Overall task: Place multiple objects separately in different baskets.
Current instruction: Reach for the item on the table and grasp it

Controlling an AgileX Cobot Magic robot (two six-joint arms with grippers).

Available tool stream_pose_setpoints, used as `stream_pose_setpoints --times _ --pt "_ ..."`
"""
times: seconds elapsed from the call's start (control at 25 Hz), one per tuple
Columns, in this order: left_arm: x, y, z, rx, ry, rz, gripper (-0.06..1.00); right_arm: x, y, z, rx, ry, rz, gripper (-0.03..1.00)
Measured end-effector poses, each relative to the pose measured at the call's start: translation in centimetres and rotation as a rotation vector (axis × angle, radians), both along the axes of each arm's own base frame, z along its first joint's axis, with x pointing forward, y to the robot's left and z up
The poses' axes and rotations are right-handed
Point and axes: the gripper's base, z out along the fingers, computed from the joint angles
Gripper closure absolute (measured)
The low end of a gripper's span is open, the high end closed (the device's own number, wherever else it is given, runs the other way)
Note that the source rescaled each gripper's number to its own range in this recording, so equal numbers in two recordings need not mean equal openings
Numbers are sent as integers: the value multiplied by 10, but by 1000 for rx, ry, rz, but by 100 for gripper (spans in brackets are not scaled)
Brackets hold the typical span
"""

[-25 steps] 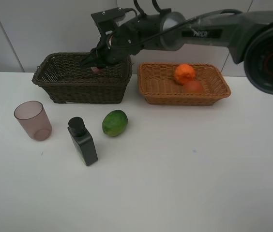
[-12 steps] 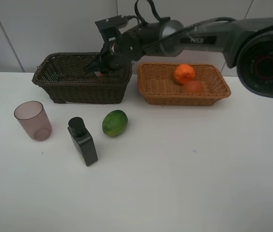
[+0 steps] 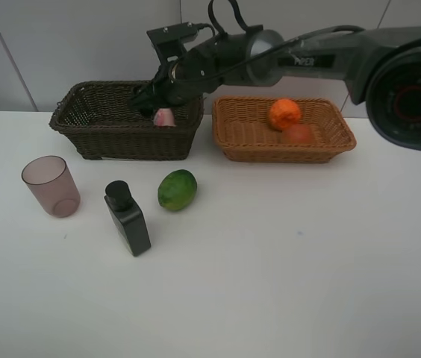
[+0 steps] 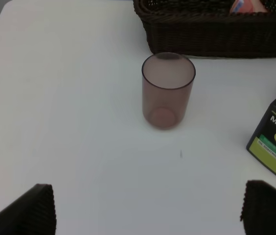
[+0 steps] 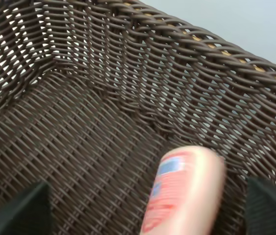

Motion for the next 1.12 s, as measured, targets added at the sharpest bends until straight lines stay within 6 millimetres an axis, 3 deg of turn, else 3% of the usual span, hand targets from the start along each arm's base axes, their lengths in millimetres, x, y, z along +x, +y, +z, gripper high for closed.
stream_pose_setpoints --times 0.28,0.6,0.96,1.12 --pt "0 0 0 0 0 0 -4 -11 -13 35 -68 65 -43 9" --pt "0 0 0 0 0 0 -4 -42 -44 73 -231 318 -143 9" --pt "0 0 0 0 0 0 -4 -49 -102 117 -210 426 -359 9" --pt "0 0 0 0 0 0 -4 -61 -142 120 -216 458 -433 9"
